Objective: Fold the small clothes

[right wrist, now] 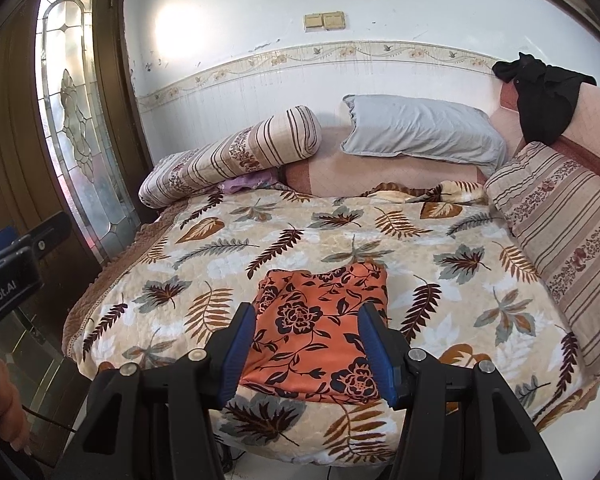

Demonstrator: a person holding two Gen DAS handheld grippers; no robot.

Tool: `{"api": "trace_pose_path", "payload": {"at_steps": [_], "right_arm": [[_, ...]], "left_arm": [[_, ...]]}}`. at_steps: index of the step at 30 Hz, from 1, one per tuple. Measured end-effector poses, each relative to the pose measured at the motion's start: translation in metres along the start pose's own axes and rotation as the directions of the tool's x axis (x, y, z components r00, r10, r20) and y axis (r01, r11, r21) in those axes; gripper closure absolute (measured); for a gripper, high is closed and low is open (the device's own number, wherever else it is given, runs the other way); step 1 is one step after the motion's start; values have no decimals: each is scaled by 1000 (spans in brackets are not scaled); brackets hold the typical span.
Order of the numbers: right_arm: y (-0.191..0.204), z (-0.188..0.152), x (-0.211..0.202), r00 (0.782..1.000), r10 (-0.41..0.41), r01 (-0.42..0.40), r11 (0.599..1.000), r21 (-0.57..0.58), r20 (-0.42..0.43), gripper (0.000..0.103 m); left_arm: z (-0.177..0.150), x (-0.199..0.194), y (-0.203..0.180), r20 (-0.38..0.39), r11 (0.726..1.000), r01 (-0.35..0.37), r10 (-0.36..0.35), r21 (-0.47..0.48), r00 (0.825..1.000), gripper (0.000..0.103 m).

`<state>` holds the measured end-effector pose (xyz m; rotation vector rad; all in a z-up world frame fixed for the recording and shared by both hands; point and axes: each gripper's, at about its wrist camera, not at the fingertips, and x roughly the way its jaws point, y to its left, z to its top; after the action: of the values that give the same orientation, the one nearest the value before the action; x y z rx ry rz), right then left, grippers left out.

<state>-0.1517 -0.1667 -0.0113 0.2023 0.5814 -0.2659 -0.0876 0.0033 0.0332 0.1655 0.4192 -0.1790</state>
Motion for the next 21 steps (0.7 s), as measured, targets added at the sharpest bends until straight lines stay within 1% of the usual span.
{"api": "trace_pose_path", "payload": {"at_steps": [3, 6, 12, 21], "right_arm": [[-6, 0, 4, 1000, -16, 16, 1000, 5, 4, 46], [-11, 3, 10, 1000, -15, 15, 1000, 14, -8, 46], [-17, 13, 22, 1000, -22, 22, 1000, 17, -23, 46], [-18, 23, 24, 1000, -25, 26, 999, 26, -18, 46]], "left_arm": [[1, 6, -10, -16, 1000, 14, -14, 15, 1000, 9], [2, 13, -17, -27, 999, 22, -21, 32, 999, 9], [9, 27, -22, -56, 999, 35, -33, 31, 998, 9], [16, 26, -27, -49, 998, 54, -52, 43, 997, 9]]}}
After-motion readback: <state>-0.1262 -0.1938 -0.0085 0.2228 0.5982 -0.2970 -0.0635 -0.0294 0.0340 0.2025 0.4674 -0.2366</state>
